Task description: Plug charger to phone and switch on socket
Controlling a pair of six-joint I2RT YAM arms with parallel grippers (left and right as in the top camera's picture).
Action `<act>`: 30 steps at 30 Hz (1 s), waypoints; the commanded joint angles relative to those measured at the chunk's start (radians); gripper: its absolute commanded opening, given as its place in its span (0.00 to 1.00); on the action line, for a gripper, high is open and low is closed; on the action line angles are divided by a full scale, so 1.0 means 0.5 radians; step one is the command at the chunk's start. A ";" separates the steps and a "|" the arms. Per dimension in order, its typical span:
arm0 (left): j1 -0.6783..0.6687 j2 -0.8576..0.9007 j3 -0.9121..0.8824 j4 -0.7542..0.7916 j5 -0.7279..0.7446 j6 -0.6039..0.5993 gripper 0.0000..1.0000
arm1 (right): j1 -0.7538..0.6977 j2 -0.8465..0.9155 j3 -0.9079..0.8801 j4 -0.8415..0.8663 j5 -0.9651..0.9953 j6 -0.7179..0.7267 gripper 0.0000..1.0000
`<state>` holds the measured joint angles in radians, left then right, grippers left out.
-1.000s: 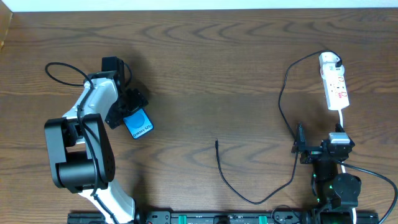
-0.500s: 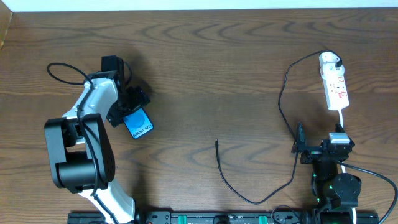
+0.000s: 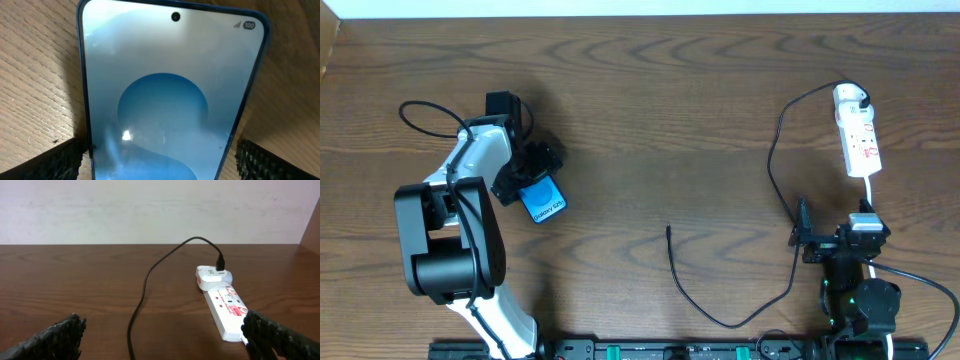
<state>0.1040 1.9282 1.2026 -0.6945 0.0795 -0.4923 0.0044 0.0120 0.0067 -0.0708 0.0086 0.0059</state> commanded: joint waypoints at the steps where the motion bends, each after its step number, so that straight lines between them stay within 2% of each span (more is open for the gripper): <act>1: 0.003 0.040 -0.034 0.023 0.012 0.034 0.97 | 0.014 -0.013 -0.002 -0.008 0.015 -0.028 0.99; 14: 0.003 0.040 -0.059 0.037 0.004 0.034 0.97 | 0.014 -0.013 -0.002 -0.008 0.015 -0.028 0.99; 30: 0.003 0.040 -0.059 0.007 -0.146 0.018 0.97 | 0.014 -0.013 -0.002 -0.008 0.015 -0.028 0.99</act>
<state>0.1028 1.9282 1.1973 -0.6853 0.0425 -0.4927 0.0044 0.0120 0.0067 -0.0708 0.0086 0.0059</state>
